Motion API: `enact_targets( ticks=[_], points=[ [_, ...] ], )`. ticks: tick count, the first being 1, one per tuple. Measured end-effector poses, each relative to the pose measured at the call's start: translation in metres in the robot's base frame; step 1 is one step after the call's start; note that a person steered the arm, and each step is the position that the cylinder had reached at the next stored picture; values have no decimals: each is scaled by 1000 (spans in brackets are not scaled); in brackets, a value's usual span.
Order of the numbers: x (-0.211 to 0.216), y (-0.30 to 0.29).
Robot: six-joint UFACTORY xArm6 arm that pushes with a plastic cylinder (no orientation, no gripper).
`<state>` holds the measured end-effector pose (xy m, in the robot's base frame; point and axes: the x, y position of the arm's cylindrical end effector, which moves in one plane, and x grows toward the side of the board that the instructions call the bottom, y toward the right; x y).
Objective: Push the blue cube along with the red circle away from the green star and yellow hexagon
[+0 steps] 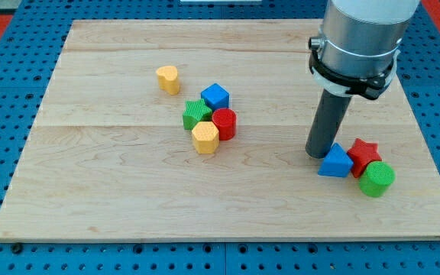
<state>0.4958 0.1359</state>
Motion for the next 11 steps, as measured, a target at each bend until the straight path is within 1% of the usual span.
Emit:
enact_targets(
  ticks=[2,3,9,11],
  points=[
    [7,17],
    [-11,14],
    [-115,-97],
    [-141,-127]
  ],
)
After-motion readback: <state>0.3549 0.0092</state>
